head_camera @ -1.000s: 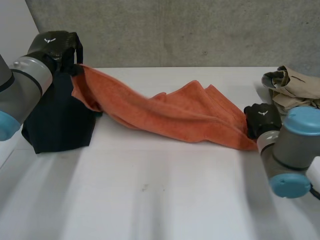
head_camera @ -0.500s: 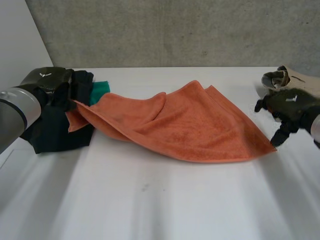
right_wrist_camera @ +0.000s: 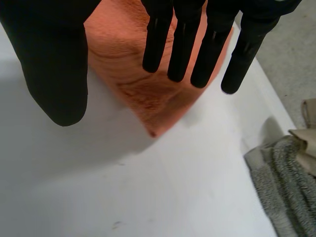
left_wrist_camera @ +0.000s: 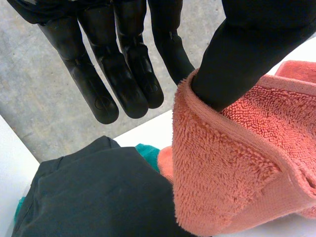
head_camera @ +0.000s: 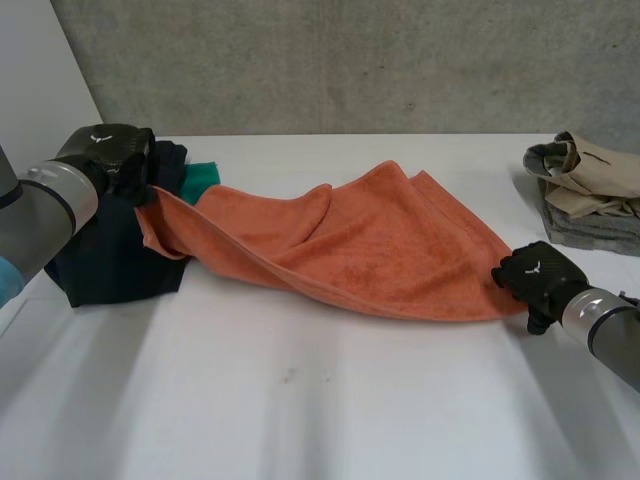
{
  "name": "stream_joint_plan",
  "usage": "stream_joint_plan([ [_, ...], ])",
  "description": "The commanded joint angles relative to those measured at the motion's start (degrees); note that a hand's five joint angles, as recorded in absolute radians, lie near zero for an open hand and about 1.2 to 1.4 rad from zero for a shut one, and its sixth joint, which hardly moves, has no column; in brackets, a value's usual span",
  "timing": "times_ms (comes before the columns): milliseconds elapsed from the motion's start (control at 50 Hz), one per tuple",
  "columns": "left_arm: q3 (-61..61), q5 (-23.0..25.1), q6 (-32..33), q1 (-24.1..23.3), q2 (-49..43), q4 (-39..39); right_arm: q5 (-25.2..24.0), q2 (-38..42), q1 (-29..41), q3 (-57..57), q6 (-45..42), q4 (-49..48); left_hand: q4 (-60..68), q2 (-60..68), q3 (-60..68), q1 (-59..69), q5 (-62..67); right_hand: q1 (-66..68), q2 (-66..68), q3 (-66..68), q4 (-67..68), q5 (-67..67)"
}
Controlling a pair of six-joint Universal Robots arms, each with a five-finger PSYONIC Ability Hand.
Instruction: Fold the laundry.
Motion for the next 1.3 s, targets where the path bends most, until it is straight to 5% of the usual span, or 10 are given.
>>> stream_joint_plan([
  [20,0.34,-0.03,0.07,0.23,-0.56,0.0,-0.13,1.85,0.0,-2.52,1.61,-2.96,11.17,11.32,11.57,13.14,13.82,10.29,10.21,10.09,10.19,9.92],
  [300,0.26,-0.21,0.15,1.46,-0.56,-0.09,0.31,6.24,0.27,-6.47,2.05,-3.23,11.17,11.32,11.57,13.14,13.82,10.97,10.88,10.76,10.87,10.6],
  [400,0.26,-0.21,0.16,1.64,-0.56,-0.09,0.58,6.07,0.35,-7.7,3.1,-3.23,11.17,11.32,11.57,13.14,13.82,45.48,45.4,45.28,45.38,45.12],
  [520,-0.45,-0.21,0.16,1.81,-0.38,-0.71,1.19,2.74,-0.08,-8.67,9.51,-1.82,11.17,11.32,11.57,13.14,13.82,45.56,45.48,45.36,45.46,45.19],
  [640,-5.44,0.32,0.77,1.64,2.77,-4.21,-0.04,-7.37,-0.79,-8.85,10.49,12.21,11.17,11.32,11.57,13.14,13.82,45.56,45.48,45.36,45.46,45.19],
  [740,-12.39,0.5,3.57,1.72,7.35,-8.17,1.01,-13.43,-7.18,-7.98,0.86,30.12,11.17,11.32,11.57,13.14,13.82,45.56,45.48,45.36,45.46,45.19],
  [880,-28.73,0.5,25.17,1.81,16.48,-12.66,2.77,-22.47,-15.71,-2.44,-17.96,52.83,11.17,11.32,11.57,13.14,13.82,45.56,45.48,45.36,45.46,45.19],
  [1000,-36.21,0.41,39.34,1.9,20.62,-9.6,0.58,-25.75,-17.14,-1.38,-18.25,48.9,11.17,11.32,11.57,13.14,13.82,45.56,45.48,45.36,45.46,45.19],
  [1160,-33.68,0.41,38.3,0.06,17.74,6.2,0.75,-19.7,-13.72,-2.52,-7.54,36.08,11.17,11.32,11.57,13.14,13.82,45.56,45.48,45.36,45.46,45.19],
  [1300,-27.0,0.32,38.39,-2.84,6.49,21.86,9.35,-9.23,-4.39,-7.7,-0.77,22.54,11.17,11.32,11.57,13.14,13.82,45.56,45.48,45.36,45.46,45.19],
])
